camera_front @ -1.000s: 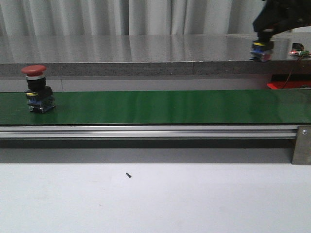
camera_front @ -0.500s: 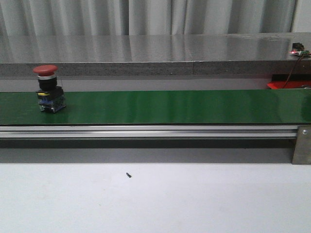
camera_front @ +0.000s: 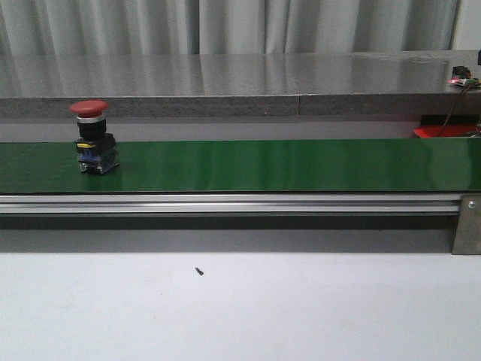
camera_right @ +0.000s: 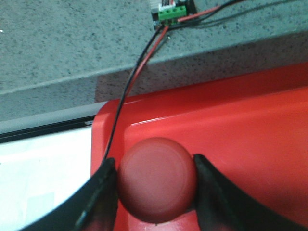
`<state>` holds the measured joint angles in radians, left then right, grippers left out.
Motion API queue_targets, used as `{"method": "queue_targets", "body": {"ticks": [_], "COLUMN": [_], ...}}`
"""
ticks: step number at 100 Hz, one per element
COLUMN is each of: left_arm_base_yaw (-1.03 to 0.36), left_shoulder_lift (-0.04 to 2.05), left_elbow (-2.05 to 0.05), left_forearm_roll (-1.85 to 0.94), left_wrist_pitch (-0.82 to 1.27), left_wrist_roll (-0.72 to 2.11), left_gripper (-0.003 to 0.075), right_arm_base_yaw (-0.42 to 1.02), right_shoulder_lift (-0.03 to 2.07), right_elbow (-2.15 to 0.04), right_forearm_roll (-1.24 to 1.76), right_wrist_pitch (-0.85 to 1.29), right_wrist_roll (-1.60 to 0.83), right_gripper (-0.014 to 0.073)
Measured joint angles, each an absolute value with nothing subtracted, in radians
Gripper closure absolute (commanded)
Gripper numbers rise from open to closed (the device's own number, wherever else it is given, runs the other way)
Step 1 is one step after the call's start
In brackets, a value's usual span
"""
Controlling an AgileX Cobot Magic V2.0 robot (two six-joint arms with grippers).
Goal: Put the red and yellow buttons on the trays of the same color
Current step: 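Carry the red button with the right gripper and release it in the red tray, then move the right gripper back over the next red button on the belt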
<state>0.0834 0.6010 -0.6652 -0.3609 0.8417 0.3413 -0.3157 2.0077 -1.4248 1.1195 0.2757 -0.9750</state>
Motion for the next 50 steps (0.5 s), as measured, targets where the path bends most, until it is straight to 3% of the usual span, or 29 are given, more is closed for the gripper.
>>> {"method": "queue_targets", "body": {"ticks": [30,50], "left_arm_base_yaw": [0.083,0.083], "left_shoulder_lift": [0.601,0.601], "left_elbow": [-0.665,-0.665], "left_forearm_roll": [-0.361,-0.361], "left_wrist_pitch": [0.842,0.842], "left_wrist_roll": [0.341,0.341], "left_gripper": [0.0740,0.0740], "right_arm_base_yaw": [-0.316,-0.316], "right_shoulder_lift": [2.060,2.060], "right_elbow": [-1.443,-1.444], "right_forearm_roll": [1.127,1.128], "right_wrist_pitch": [0.274,0.274], "right_wrist_roll": [-0.975,-0.975], "right_gripper": [0.0410,0.0232]}}
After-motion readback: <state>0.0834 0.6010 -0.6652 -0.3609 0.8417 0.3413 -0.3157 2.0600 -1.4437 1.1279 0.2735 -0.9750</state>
